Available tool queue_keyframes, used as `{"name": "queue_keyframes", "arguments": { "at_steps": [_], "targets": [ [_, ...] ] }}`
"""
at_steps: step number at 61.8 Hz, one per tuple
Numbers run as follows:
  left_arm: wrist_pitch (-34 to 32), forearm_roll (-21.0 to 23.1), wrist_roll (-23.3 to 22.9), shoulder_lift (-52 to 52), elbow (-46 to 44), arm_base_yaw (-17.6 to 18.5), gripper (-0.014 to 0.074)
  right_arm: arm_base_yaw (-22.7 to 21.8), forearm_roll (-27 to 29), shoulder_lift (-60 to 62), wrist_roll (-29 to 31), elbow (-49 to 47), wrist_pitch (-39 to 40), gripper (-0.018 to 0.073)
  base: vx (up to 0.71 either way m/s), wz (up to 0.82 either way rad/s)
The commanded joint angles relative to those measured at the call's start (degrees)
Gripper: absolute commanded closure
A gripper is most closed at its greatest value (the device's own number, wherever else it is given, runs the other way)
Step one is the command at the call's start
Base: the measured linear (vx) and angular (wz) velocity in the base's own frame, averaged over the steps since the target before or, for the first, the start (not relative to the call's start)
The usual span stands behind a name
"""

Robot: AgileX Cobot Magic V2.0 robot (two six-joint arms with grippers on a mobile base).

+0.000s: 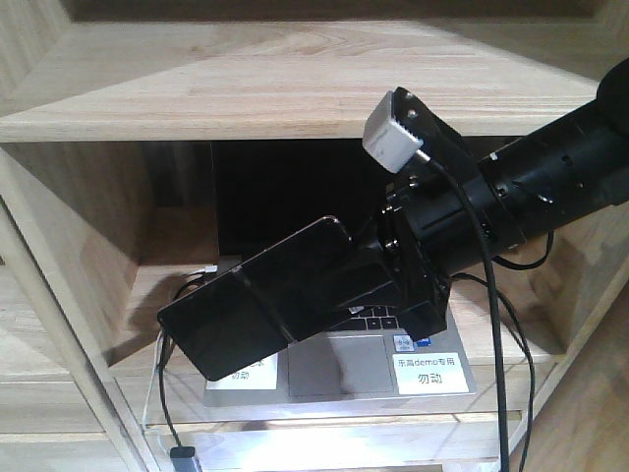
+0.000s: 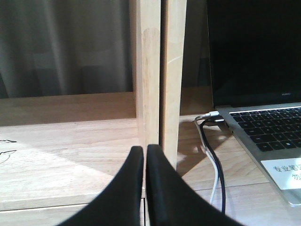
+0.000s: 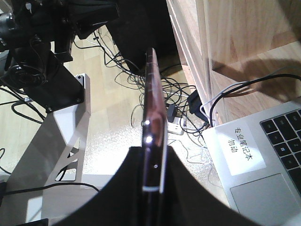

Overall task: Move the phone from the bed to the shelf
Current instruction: 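Hold the phone in the right gripper while driving up to the wooden shelf, then raise the right gripper with the phone above the shelf over the laptop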

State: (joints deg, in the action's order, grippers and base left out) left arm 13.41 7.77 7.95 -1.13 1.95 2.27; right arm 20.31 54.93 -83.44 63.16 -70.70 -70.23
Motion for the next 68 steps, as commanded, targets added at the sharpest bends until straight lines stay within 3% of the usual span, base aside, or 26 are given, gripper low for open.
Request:
{"name": "queue_keyframes", "arguments": {
  "at_steps": [1,53,68],
  "targets": [
    [-4.09,0.55,-0.22,-0.28,0.09,-0.04,0.0596,-0.10,4.51,2.29,0.69,-1.41,-3.67,0.0561,0.00,0.00],
    [-4.09,0.55,-0.22,-0.28,0.09,-0.04,0.0596,-0.10,5.82,2.29,0.69,-1.47,-3.15,0.0561,0.00,0.00],
    [-4.09,0.55,-0.22,-0.28,0.09,-0.04,0.0596,-0.10,8.65,4.31,0.76,-1.59,-2.10,0.0561,0.00,0.00]
  ]
}}
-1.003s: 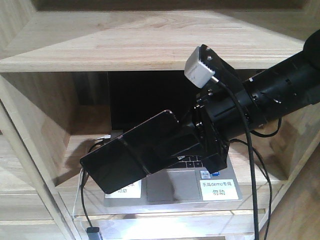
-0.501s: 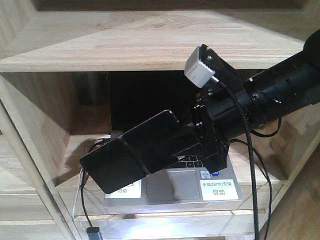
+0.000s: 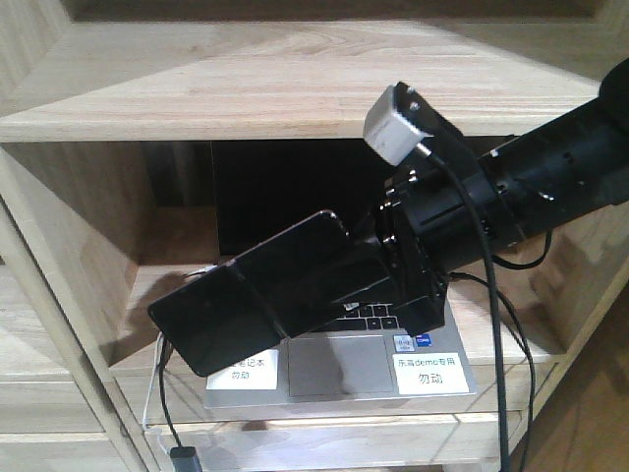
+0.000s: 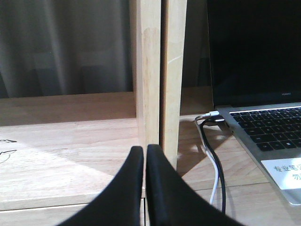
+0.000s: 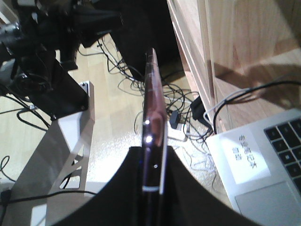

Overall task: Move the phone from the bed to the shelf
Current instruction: 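Raise the right gripper with the phone above the shelf over the laptop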

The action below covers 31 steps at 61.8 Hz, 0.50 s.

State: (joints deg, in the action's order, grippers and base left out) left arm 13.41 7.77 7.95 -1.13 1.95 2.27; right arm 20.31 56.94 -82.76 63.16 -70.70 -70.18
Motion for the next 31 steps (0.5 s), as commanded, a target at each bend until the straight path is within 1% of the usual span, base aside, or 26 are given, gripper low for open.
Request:
{"name": "queue_keyframes", "arguments": {
  "at_steps": [1,7,19,31],
  "targets": [
    [-4.09,0.55,-0.22,-0.28,0.09,-0.04,0.0596,-0.10,6.90,3.85,0.80,-1.59,-2.01,0.0561,0.00,0.00],
    [-4.09,0.55,-0.22,-0.28,0.09,-0.04,0.0596,-0.10,8.57,5.57,1.10,-1.59,-0.61,0.0561,0.00,0.00],
    [-4.09,0.55,-0.22,-0.28,0.09,-0.04,0.0596,-0.15,10.07,10.21,1.10,-1.59,4.02,0.0561,0.00,0.00],
    [-4.09,0.55,-0.22,-0.28,0.09,-0.04,0.0596,-0.23,10.11,13.62,-0.57,-3.48,8.76,0.0561,0.00,0.00]
  ]
}}
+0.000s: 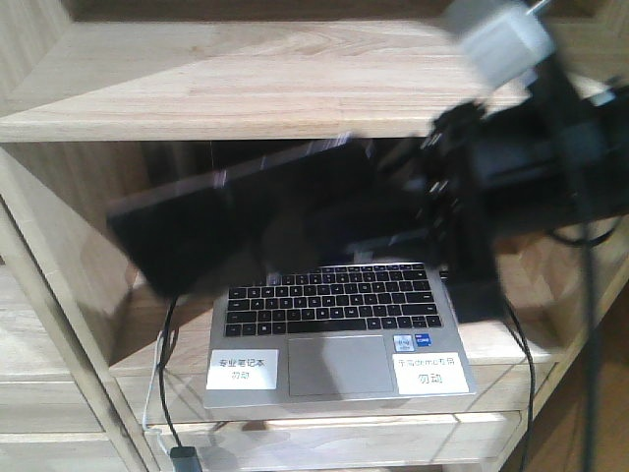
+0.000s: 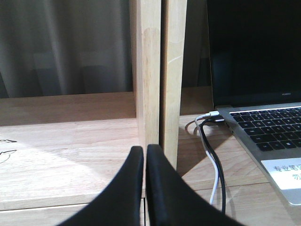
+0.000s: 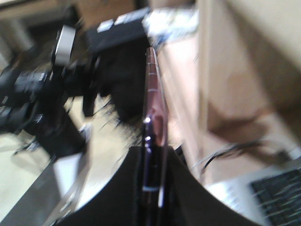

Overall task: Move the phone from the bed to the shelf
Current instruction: 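Raise the right gripper with the phone above the shelf over the laptop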

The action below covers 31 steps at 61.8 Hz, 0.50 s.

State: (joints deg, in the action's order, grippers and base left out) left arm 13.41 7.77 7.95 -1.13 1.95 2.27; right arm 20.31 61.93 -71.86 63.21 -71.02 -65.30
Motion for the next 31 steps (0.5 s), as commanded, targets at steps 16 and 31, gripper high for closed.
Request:
{"name": "queue_keyframes", "arguments": {
  "at_steps": [16,31],
  "targets": [
    [-4.09,0.55,-0.22,-0.28,0.09,-0.04,0.0596,-0.23,4.27,2.71,-4.54,-12.03,7.54,0.0561,0.00,0.00],
    [-4.09,0.55,-0.22,-0.28,0.09,-0.04,0.0596,-0.23,0.87,1.63,-7.70,-17.62,15.98,0.0561,0.00,0.00]
  ]
}}
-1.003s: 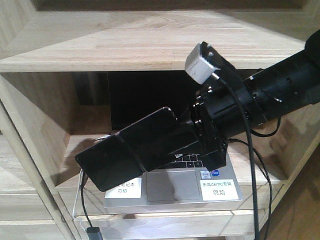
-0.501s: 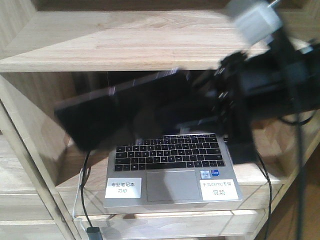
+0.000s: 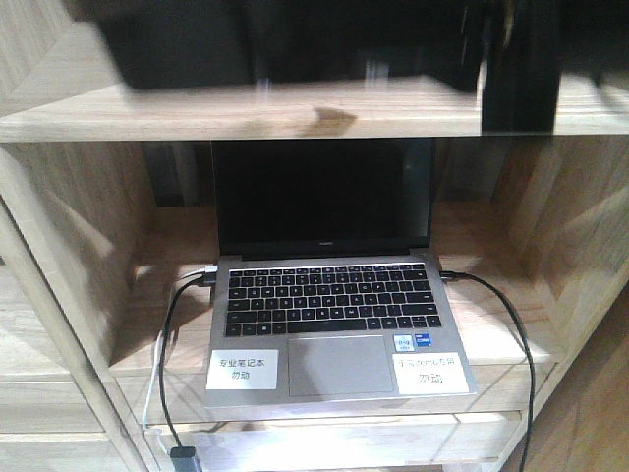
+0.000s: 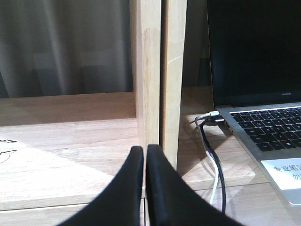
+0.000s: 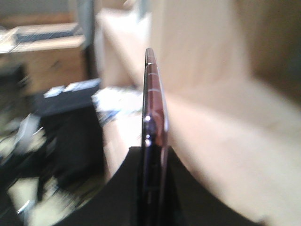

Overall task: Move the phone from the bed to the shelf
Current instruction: 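Raise the right gripper with the phone above the shelf over the laptop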

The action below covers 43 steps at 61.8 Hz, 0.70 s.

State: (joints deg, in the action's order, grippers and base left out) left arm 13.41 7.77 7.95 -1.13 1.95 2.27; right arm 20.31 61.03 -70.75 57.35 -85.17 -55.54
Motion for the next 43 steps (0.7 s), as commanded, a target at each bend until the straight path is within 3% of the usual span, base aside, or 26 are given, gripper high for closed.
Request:
{"name": "queue_keyframes", "arguments": {
  "at_steps": [1,12,43],
  "targets": [
    [-4.09,0.55,-0.22,-0.28,0.09,-0.04,0.0596,-0.23,1.40,0.32,-2.05,-3.80,6.38,0.0561,0.00,0.00],
    [-4.09,0.55,-0.22,-0.28,0.09,-0.04,0.0596,-0.23,-1.79,-3.84,-4.18,-9.19,6.22,0.0561,0.00,0.00],
    [-4.09,0.55,-0.22,-0.28,0.09,-0.04,0.0596,-0.23,-1.58,-21.69,-8.30,-28.89,0.76,0.0561,0.00,0.00]
  ]
}}
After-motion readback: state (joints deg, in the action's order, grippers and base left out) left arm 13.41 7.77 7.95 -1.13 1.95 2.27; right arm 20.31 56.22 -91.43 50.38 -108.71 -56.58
